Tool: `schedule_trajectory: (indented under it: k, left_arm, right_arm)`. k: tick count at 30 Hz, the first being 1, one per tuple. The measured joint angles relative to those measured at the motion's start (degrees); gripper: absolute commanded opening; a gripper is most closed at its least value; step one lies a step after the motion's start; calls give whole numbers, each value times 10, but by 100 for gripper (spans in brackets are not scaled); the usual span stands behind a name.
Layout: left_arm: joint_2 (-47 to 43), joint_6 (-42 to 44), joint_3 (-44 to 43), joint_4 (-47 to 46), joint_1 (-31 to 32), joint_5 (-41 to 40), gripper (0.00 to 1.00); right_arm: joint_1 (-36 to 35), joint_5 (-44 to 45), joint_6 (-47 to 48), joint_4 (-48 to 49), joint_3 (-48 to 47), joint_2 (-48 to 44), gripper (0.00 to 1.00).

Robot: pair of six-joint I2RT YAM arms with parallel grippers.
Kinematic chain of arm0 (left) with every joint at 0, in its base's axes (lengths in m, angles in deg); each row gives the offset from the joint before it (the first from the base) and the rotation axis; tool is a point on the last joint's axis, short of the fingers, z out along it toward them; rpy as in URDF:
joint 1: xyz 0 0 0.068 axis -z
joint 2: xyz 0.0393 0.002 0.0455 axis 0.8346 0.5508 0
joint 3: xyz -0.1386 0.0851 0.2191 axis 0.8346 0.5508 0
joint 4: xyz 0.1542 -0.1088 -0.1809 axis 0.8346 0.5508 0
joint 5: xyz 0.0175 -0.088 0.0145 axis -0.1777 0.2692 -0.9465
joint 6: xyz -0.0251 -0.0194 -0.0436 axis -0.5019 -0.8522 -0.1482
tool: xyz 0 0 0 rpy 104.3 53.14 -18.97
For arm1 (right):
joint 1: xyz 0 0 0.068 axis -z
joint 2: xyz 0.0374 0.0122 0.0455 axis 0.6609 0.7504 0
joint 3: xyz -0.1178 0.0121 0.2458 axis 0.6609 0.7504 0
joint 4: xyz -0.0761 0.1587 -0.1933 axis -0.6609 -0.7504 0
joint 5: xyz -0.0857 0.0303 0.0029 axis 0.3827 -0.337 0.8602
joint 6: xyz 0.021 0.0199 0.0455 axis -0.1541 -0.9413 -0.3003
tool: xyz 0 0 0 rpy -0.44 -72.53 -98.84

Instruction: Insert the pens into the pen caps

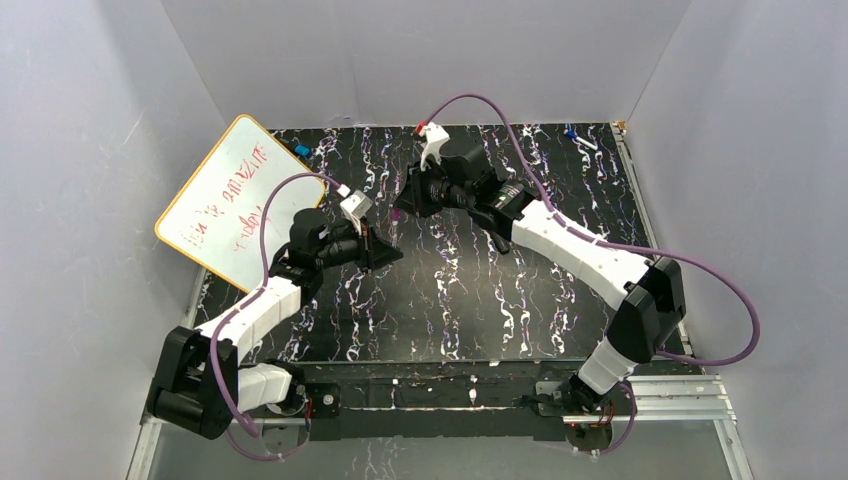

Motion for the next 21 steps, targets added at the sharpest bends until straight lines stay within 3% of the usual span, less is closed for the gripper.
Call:
schedule_trajectory:
  k: [9, 11, 16, 21]
  left_arm:
    - [0, 31, -9, -16, -9, -32, 0]
    - [0, 33, -9, -18, -9, -32, 0]
    - [10, 35, -9, -31, -9, -18, 0]
    - [28, 6, -6, -79, -9, 30, 0]
  right_arm:
    - [-30, 46, 8, -14, 14, -29, 84]
    - [-31, 75, 15, -7, 17, -35, 91]
    - [7, 101, 21, 73, 68, -71, 88]
    - [105, -25, 1, 194, 128, -88, 83]
